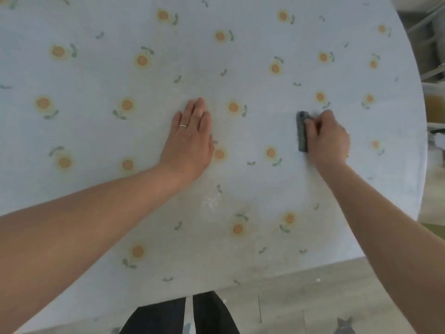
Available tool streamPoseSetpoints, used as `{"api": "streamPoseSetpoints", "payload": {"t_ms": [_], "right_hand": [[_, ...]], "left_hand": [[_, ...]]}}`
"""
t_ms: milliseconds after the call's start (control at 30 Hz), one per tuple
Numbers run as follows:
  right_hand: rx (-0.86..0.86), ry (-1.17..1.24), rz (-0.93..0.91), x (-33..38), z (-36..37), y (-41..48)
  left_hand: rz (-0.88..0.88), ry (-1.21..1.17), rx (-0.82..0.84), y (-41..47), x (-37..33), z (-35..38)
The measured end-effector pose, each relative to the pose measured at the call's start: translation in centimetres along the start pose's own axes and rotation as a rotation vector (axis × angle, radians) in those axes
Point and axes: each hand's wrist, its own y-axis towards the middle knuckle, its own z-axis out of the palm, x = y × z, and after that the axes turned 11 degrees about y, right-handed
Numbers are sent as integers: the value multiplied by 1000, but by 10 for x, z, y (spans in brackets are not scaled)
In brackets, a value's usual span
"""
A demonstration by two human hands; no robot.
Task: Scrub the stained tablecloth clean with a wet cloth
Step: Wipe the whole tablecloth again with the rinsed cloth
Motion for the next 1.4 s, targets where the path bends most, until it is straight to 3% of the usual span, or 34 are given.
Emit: {"api": "streamPoseSetpoints", "payload": {"t_ms": [67, 167, 367, 433, 500, 567, 700, 800, 900, 967, 1100, 1167, 1300, 1400], "right_hand": [[-118, 6, 147, -5, -1, 13], [-117, 73, 139, 34, 29, -34], [115, 221, -261, 115, 62, -198], [278, 217, -478, 110, 58, -220], [393, 169, -574, 89, 44, -206], [334, 101, -442, 54, 24, -166], [-41, 122, 142, -22, -11, -73], [-143, 178, 283, -4, 6, -76], [15, 228, 100, 50, 34, -137], [181, 242, -166, 73, 42, -192], [390, 192, -602, 51, 30, -218], [419, 102, -521, 24, 14, -185], [64, 120, -10, -34, -10, -119], [-82, 176, 231, -15, 4, -131]], "left_hand": [[14, 29, -2, -27, 3, 1], [26, 54, 81, -47, 5, -4], [-40, 122, 396, -57, 1, -42], [-65, 140, 504, -75, -1, -42], [-80, 174, 560, -95, 0, -41], [-94, 176, 565, -106, 1, -40], [-99, 153, 572, -103, -3, -42], [-111, 118, 569, -105, 0, -42], [-114, 108, 571, -105, 2, -43], [-107, 117, 582, -103, 1, -42], [-104, 150, 606, -105, 3, -40], [-98, 172, 598, -104, 2, -37], [-155, 178, 339, -131, -10, -15], [-193, 134, 157, -172, -28, 10]]}}
